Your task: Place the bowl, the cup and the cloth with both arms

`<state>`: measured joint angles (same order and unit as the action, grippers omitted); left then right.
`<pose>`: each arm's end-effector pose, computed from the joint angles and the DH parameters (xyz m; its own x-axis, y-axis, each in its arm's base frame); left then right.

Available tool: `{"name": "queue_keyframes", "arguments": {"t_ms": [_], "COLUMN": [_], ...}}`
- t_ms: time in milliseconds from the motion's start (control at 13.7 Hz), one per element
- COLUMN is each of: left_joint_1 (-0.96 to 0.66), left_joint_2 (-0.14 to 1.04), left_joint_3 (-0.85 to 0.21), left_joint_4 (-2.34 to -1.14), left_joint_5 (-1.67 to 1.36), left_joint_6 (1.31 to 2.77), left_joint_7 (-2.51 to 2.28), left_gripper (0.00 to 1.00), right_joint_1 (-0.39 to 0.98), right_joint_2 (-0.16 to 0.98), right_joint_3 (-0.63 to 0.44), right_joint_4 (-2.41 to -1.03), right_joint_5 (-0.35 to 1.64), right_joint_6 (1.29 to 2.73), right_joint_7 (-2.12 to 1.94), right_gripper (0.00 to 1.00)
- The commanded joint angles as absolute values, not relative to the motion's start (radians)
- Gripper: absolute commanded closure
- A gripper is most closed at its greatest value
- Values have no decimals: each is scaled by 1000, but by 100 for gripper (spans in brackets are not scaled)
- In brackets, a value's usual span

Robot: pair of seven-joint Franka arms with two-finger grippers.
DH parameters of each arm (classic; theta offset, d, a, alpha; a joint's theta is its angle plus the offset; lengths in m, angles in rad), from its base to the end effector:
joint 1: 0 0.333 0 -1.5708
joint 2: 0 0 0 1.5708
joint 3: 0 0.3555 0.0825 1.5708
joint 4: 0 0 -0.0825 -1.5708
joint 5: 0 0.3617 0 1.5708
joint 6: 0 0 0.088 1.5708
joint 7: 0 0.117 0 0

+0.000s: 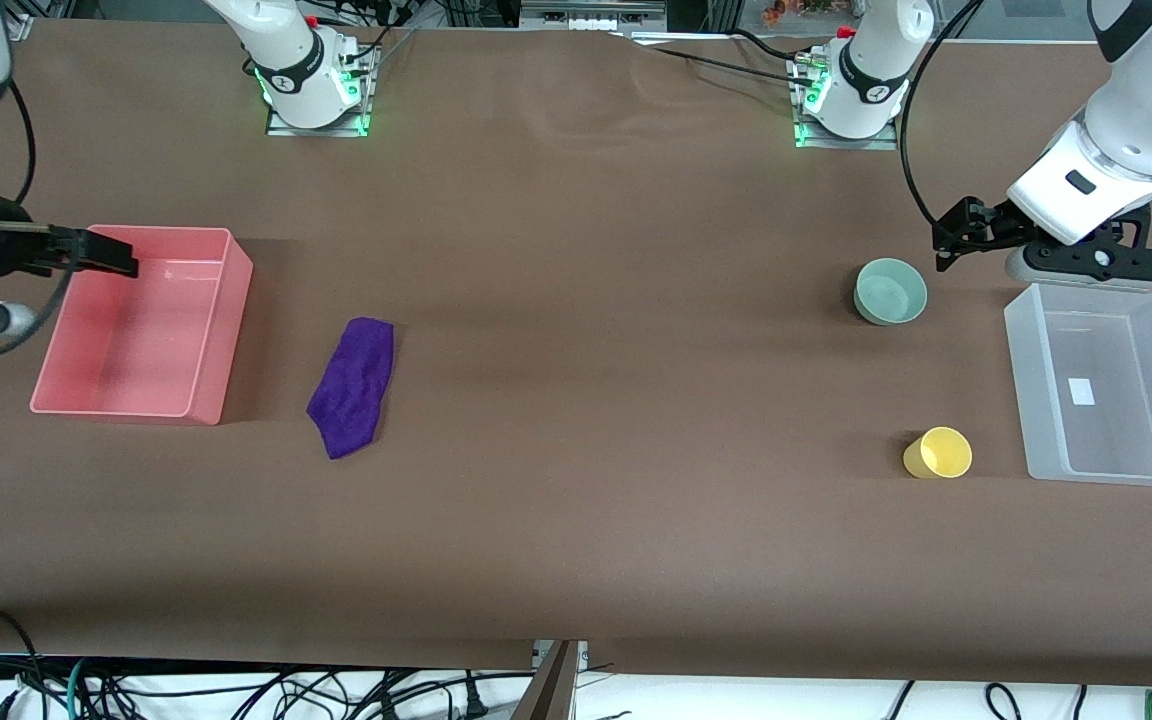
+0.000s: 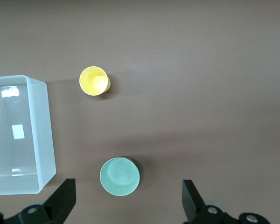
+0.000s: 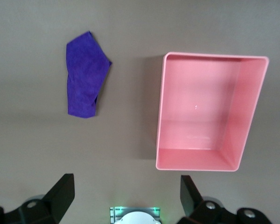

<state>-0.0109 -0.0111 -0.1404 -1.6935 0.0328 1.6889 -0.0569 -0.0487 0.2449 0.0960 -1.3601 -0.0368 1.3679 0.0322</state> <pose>0.5303 -0.0778 0.6147 0.9951 -0.0981 0.0083 -0.0978 -0.9946 -0.0337 0.5882 0.0152 0.5941 0.9724 0.0090 -0.2332 0.0144 -0.9997 0.0211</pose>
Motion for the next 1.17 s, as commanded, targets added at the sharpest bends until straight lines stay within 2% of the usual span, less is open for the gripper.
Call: {"name": "queue_keyframes", "arguments": {"t_ms": [0, 146, 511, 657, 1096], "left_joint_1": [-3, -3, 60, 97, 172], "left_joint_2": [-23, -21, 54, 84, 66], "left_joint_3": [-144, -146, -135, -138, -143], "left_joint_4": [-1694, -1695, -1709, -1755, -2148], "left_joint_5": [40, 38, -25, 21, 51], "left_joint_6": [1680, 1667, 1559, 1574, 1954], "left_joint_7": [-68, -69, -48, 51, 313], "left_gripper": [0, 0, 0, 0, 0], "right_joint_1": [-51, -54, -51, -48, 23], "right_joint_2": [224, 227, 268, 304, 514], "right_joint_3": [136, 176, 216, 227, 225], "right_joint_4": [-1437, -1491, -1713, -1785, -1812], "right_joint_5": [-40, -32, -12, -12, -29], "right_joint_6": [1422, 1494, 1819, 1952, 2229], "right_joint_7": [40, 48, 173, 234, 333], "right_gripper": [0, 0, 0, 0, 0]}}
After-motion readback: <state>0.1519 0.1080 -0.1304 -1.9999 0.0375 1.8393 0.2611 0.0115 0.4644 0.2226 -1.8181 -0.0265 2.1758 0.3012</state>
